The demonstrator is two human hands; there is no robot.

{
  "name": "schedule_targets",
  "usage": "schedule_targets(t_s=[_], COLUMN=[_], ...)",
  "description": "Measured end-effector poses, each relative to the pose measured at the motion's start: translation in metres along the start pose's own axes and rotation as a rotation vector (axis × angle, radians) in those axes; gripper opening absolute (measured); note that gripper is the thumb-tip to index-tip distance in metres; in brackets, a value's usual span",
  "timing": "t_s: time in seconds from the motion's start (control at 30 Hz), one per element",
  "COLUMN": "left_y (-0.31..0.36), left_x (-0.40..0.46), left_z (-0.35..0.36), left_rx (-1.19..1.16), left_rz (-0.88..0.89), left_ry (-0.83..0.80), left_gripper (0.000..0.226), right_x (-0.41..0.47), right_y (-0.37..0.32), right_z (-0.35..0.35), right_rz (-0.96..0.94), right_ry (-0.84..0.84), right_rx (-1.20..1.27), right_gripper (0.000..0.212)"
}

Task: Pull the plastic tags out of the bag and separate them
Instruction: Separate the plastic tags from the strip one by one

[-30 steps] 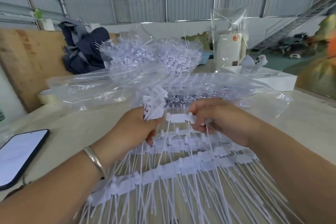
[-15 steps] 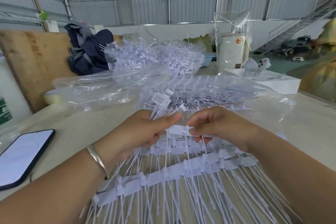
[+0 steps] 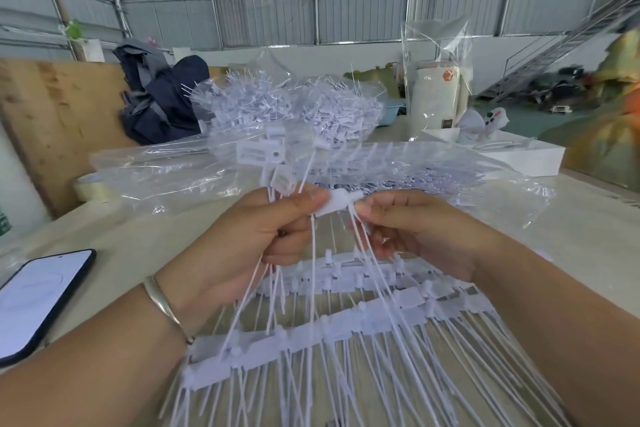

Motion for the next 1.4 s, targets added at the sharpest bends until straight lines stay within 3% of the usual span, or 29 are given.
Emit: schedule_targets(t_s=[0.2, 0.4, 0.6, 0.83, 0.93, 1.1, 1.23, 1.4], left_y=[-0.002, -0.005, -0.01, -0.008, -0.008, -0.016, -0.018, -0.022], left_x=[-0.003, -0.001, 0.0, -0.001, 0.0, 0.003, 0.004, 0.005], left_z=[0.016, 0.017, 0.018, 0.017, 0.015, 0.01, 0.011, 0.008], left_rx=[-0.114, -0.028, -0.033, -0.068, -0.036, 0.037, 0.097, 0.119], left_rz=[0.013, -0.004, -0.04, -0.059, -0.094, -0.124, -0.103, -0.121], left_ry=[-0.206, -0.152, -0.216, -0.128, 0.037, 0.305, 0.295, 0.215], left_gripper=[0.031, 0.029, 0.026, 0.033, 0.032, 0.027, 0.03, 0.035], right_x=[0.003, 0.006, 0.005, 0.003, 0.002, 0.002, 0.001, -0.001], right_y=[0.0, -0.001, 0.0, -0.005, -0.009, -0.01, -0.012, -0.013], right_z=[0.008, 0.013, 0.016, 0.013, 0.008, 0.004, 0.003, 0.002], right_rz=[-0.04, -0.102, -0.09, -0.074, -0.066, -0.06, -0.024, -0.037], right_ry=[-0.089, -0.065, -0.052, 0.007, 0.107, 0.178, 0.197, 0.239], right_rx=[0.055, 0.022, 0.01, -0.022, -0.063, -0.122, -0.16, -0.218], right_gripper=[0.063, 0.071, 0.077, 0.062, 0.027, 0.008, 0.013, 0.003])
Point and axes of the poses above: each hand's wrist, its own x-axis towards the middle knuckle, its own z-axis out of the palm, y = z × x, the point moved 1 cm from there along x, towards the middle knuckle, and after that the axes turned 15 degrees about -y, right-handed, at the moved point
